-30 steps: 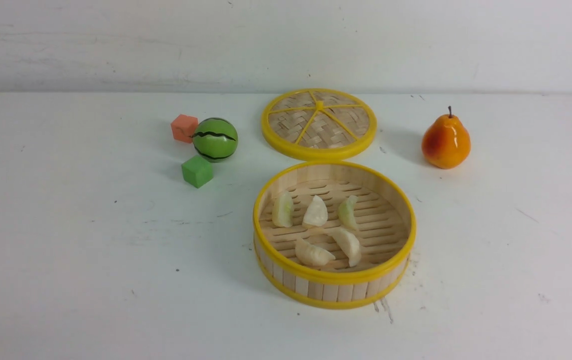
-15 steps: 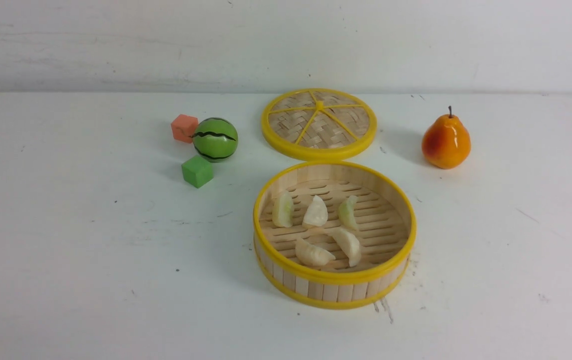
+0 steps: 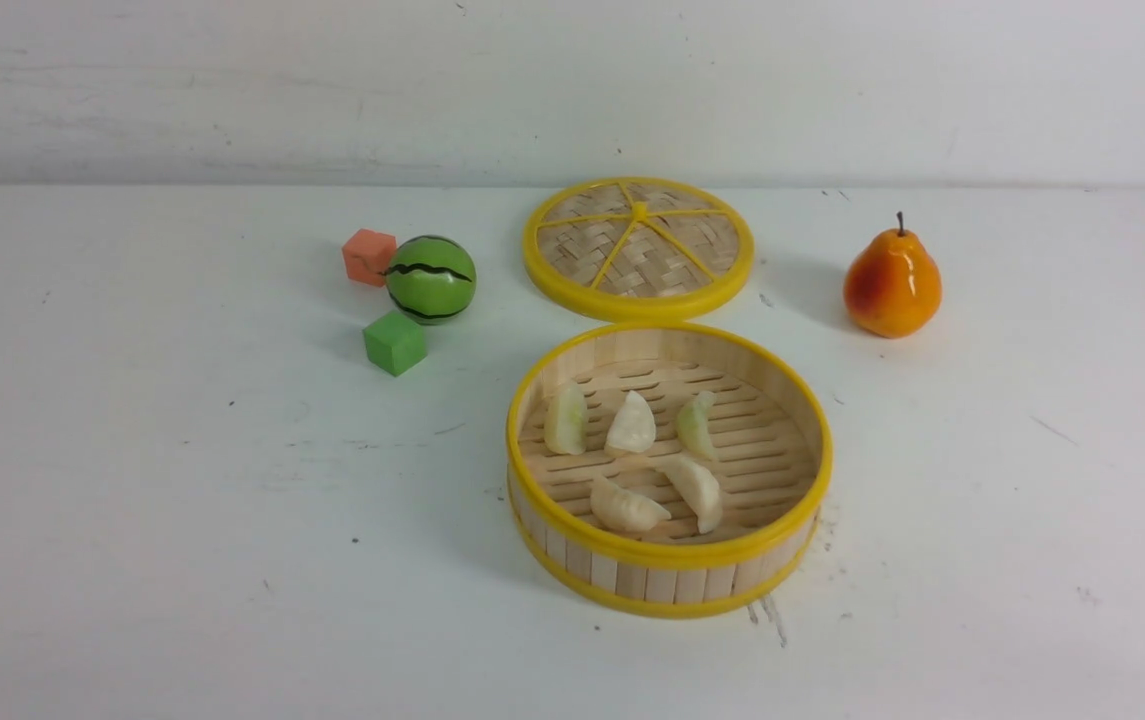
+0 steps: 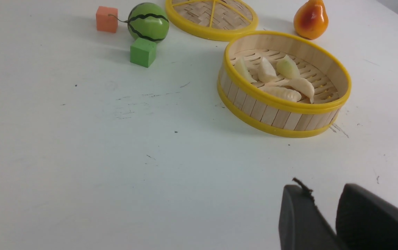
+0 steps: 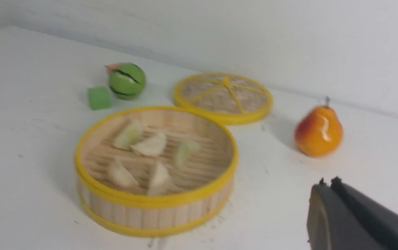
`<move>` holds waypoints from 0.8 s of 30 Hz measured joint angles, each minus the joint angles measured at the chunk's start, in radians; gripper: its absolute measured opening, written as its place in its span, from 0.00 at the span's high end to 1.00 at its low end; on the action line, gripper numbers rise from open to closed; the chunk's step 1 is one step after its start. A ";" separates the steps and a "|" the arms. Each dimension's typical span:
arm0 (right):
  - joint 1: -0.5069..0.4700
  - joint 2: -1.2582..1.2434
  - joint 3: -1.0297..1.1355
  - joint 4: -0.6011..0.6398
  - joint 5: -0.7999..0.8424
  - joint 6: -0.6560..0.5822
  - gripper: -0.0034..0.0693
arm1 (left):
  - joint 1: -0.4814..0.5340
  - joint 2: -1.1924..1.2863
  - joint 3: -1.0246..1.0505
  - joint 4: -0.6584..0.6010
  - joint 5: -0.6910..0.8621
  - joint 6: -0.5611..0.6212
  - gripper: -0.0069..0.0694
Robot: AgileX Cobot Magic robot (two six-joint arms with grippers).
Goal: Put the dumplings into the steamer on the white table.
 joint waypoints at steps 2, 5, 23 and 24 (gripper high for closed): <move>-0.074 -0.080 0.076 -0.034 0.001 0.047 0.97 | 0.000 0.000 0.000 0.000 0.000 0.000 0.69; -0.170 -0.176 0.158 -0.066 0.008 0.108 0.97 | 0.000 0.000 0.000 0.000 0.000 0.000 0.69; -0.352 -0.350 0.307 -0.098 0.198 0.166 0.97 | 0.000 0.000 0.000 0.000 0.000 0.000 0.67; -0.352 -0.350 0.306 -0.098 0.199 0.166 0.97 | 0.000 0.000 0.000 0.000 0.001 0.000 0.67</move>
